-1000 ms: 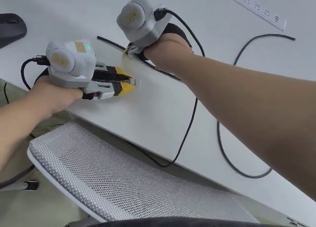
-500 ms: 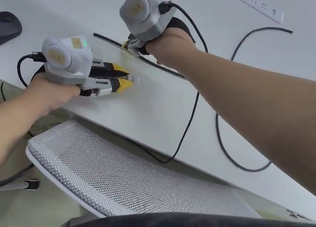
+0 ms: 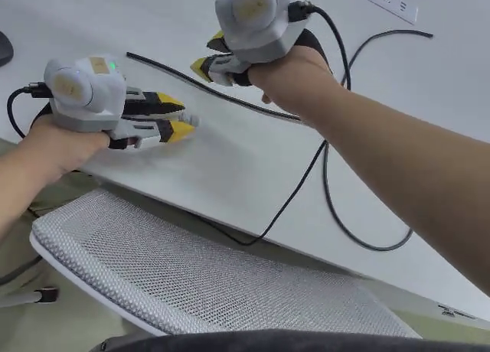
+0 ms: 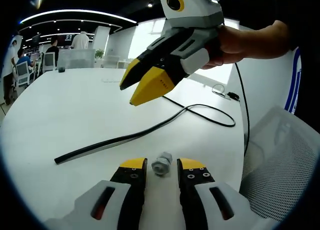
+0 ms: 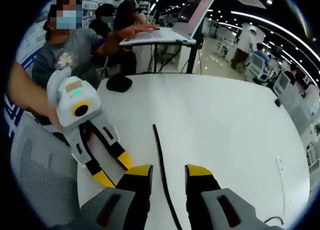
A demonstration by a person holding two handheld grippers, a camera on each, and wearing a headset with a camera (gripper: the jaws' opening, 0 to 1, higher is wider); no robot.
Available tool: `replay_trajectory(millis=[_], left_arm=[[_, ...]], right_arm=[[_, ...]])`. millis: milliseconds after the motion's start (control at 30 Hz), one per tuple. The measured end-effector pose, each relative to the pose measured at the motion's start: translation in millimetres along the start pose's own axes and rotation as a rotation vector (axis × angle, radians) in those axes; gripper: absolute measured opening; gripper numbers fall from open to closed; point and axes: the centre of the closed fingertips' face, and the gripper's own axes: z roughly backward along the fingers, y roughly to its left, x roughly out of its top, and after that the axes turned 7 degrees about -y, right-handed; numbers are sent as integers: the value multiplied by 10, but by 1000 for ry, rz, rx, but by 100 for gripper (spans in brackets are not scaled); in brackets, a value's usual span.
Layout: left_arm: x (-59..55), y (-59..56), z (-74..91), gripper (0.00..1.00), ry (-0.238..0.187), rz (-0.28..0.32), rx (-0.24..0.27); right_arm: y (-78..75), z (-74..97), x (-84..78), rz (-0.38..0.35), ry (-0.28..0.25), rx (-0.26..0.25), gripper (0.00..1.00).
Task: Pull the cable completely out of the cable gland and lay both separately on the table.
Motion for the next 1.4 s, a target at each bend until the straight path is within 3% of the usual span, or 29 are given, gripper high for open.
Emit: replay_trajectory(millis=[167, 233, 633, 933, 1000, 1100, 1400], left_arm=[[32, -1, 32, 32, 10, 0, 9], [70, -17, 50, 34, 8, 0, 12], [334, -186, 246, 45, -3, 25, 18], [567, -362, 404, 53, 4, 28, 11], [645, -403, 440, 54, -11, 18, 9], [728, -454, 473, 57, -17, 29, 4], [879, -639, 576, 67, 2, -6, -26]], right_arm=[[-72, 257, 23, -90, -77, -30, 27], [-90, 369, 62, -112, -122, -44, 29], [-95, 1093, 21, -233, -278, -93, 40], [58, 1654, -242, -287, -316, -148, 47], [104, 1778, -307, -295, -324, -165, 49], [192, 1975, -401, -354, -359, -188, 51], [394, 2308, -783, -412, -389, -237, 61]])
